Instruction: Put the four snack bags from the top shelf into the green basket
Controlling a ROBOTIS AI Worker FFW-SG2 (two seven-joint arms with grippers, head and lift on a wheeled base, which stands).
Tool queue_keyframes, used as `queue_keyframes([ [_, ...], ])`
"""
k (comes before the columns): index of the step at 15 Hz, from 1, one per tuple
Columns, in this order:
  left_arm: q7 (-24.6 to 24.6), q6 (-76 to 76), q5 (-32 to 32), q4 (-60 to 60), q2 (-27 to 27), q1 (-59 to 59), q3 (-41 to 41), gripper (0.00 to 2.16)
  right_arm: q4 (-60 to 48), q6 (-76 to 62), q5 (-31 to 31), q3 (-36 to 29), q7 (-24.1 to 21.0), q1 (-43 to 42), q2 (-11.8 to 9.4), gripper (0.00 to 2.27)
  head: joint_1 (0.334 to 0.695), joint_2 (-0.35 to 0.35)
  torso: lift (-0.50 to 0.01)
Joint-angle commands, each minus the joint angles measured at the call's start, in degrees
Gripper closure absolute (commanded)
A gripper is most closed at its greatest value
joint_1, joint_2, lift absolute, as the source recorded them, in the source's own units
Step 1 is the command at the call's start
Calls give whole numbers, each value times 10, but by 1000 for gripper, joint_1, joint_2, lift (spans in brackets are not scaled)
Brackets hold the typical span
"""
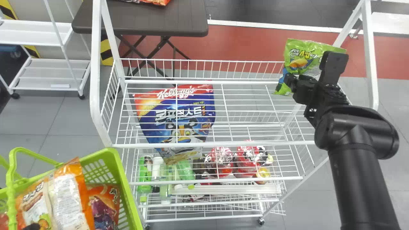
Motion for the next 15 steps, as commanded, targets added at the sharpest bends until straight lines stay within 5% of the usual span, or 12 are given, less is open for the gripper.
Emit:
queue_keyframes([
  [1, -6, 0, 0, 1, -1, 0, 0, 2145, -43, -4, -17, -2, 0, 29, 0, 2250, 695, -86, 0],
  [5, -6, 2, 0, 0, -1, -1, -1, 2145, -238, 80, -124, 6, 12, 144, 0, 2250, 695, -81, 0],
  [9, -6, 2, 0, -2, -1, -2, -3, 2145, -424, 173, -234, 42, 26, 249, -1, 2250, 695, 3, 0],
  [11, -6, 2, 0, -2, -1, -3, -3, 2145, -470, 221, -289, 70, 49, 282, -1, 2250, 695, 64, 0],
  [15, -6, 2, 0, 0, -1, -3, -3, 2145, -490, 326, -392, 148, 84, 295, -3, 2250, 695, 290, 0],
])
